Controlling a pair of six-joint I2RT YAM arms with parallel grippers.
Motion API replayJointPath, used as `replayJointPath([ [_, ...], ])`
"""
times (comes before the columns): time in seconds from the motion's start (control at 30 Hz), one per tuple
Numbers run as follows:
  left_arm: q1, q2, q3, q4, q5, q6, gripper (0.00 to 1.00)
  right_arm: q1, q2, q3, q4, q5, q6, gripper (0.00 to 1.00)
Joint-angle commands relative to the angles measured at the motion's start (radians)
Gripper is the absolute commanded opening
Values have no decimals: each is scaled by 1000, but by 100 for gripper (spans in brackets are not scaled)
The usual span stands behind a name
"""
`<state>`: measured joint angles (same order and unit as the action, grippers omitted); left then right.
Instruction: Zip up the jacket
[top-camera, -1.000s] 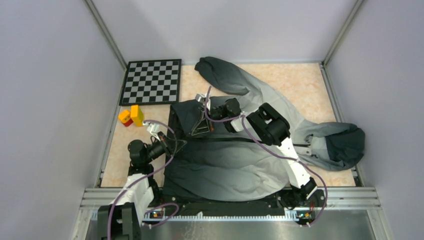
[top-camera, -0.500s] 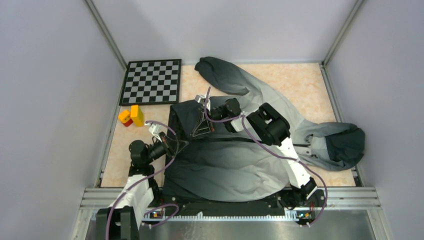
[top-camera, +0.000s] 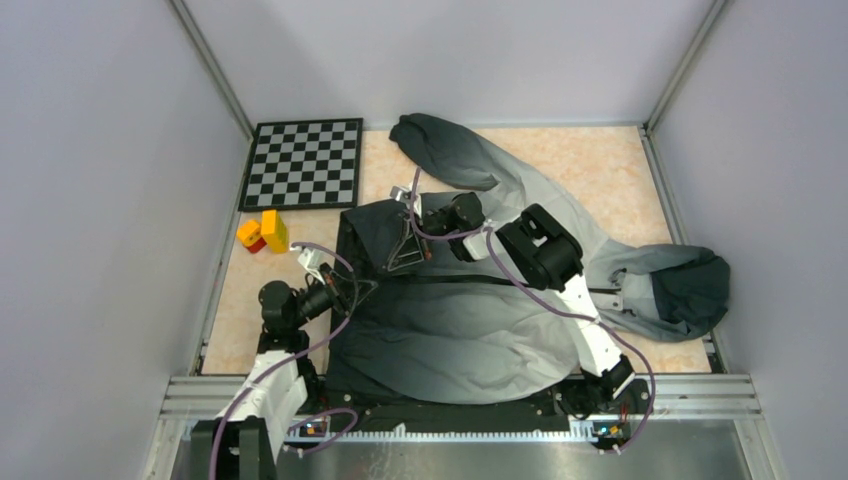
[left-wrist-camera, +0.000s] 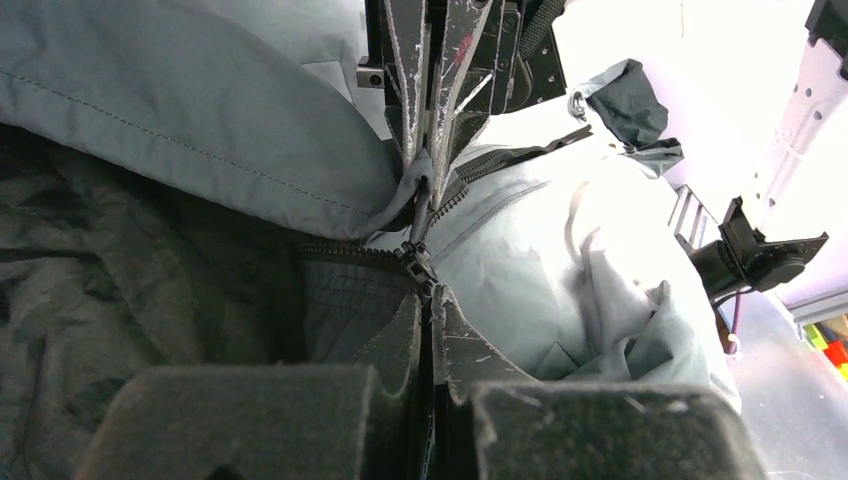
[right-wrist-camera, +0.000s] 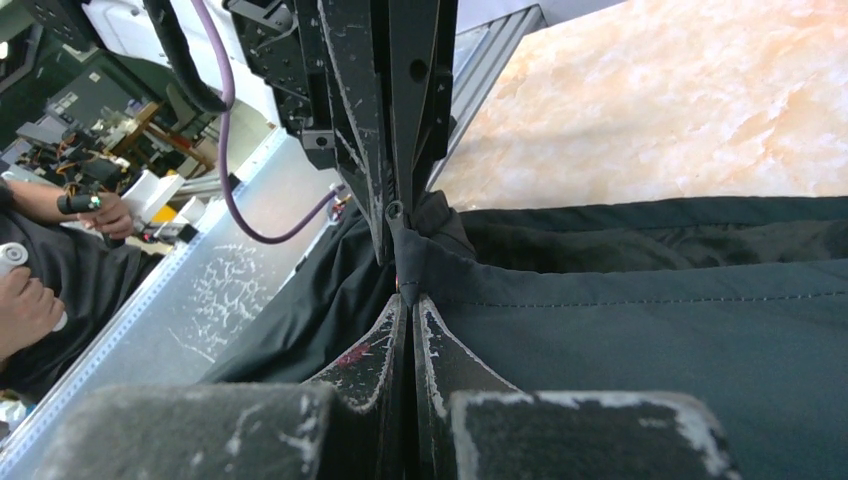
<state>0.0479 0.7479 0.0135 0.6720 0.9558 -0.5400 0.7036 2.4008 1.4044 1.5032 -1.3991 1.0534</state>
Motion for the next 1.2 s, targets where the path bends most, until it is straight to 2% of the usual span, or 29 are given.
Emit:
replayJointPath([
  [0.0,-15,-26,6,38,-19,28,0,-1,-55,50,220,-35,19,0],
  [0.67,-45,-25,1,55,-22,33,0,-9,-94,31,221,-66,6,0],
  [0.9,-45,-24,-46,187,11,-15,0,-23,-118,8,218,-83,-23,0],
  [1.0,-45,-20,-57,246,19,-30,0,-38,-142,-31,219,-62,-93,0],
  [1.17,-79,-16,-69,274,14,-31,0,-44,-153,-12,220,-83,-137,0],
])
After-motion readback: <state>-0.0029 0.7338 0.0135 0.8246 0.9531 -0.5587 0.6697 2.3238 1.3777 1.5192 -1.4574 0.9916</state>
